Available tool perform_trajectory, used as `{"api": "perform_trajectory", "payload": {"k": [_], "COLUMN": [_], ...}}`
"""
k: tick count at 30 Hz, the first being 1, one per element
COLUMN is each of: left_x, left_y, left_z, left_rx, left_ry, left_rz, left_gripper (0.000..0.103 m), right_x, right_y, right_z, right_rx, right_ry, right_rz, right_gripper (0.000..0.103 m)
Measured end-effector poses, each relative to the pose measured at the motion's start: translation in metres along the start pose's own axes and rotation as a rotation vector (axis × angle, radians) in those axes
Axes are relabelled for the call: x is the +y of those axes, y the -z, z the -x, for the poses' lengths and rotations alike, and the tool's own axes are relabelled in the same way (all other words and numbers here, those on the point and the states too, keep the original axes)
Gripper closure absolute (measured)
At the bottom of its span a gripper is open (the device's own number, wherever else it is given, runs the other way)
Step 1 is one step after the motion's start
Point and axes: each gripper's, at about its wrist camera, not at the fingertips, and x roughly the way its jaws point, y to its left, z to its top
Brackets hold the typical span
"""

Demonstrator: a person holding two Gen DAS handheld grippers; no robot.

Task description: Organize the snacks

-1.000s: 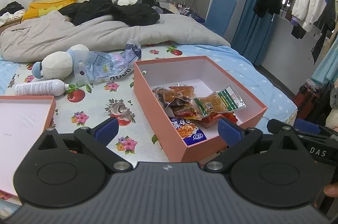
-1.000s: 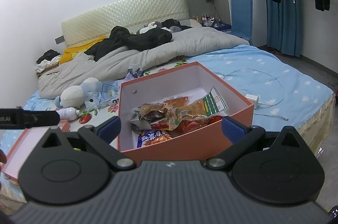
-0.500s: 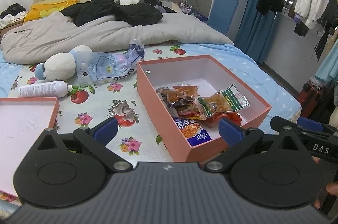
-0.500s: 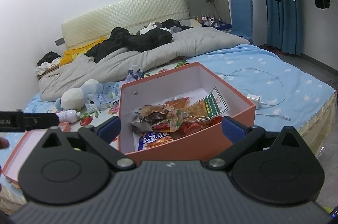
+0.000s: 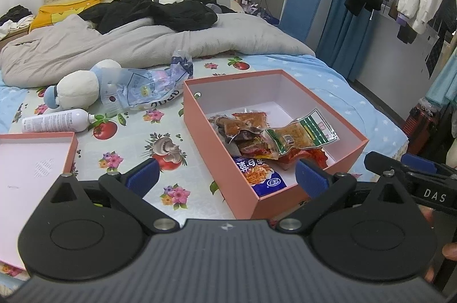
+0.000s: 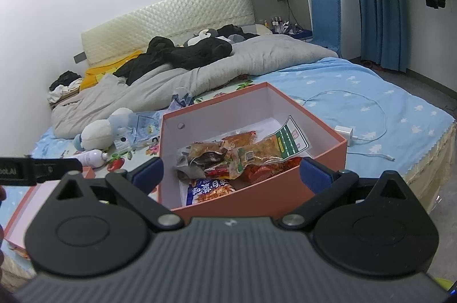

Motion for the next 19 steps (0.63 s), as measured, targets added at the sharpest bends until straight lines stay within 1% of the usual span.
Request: {"api": "perform_trajectory", "payload": {"k": [14,19], "left_x": [-0.0011,0.0018], "left_y": [-0.0043,-0.0042], "left_z": [-0.0007,-0.0001], "left_rx": [-0.004,-0.008], "left_ry": [-0.014,-0.012], "left_rz": [0.003,0.021], "left_gripper": [0.0,0.0], "right_x": [0.0002,0.0011], "right_y": [0.0009,0.0011], "right_z": [-0.0032,-0.0037], "right_rx": [0.011,0.01], "right_ry": [0.004,0.011], "right_rz": [0.009,0.01], "right_gripper": [0.0,0.0]}}
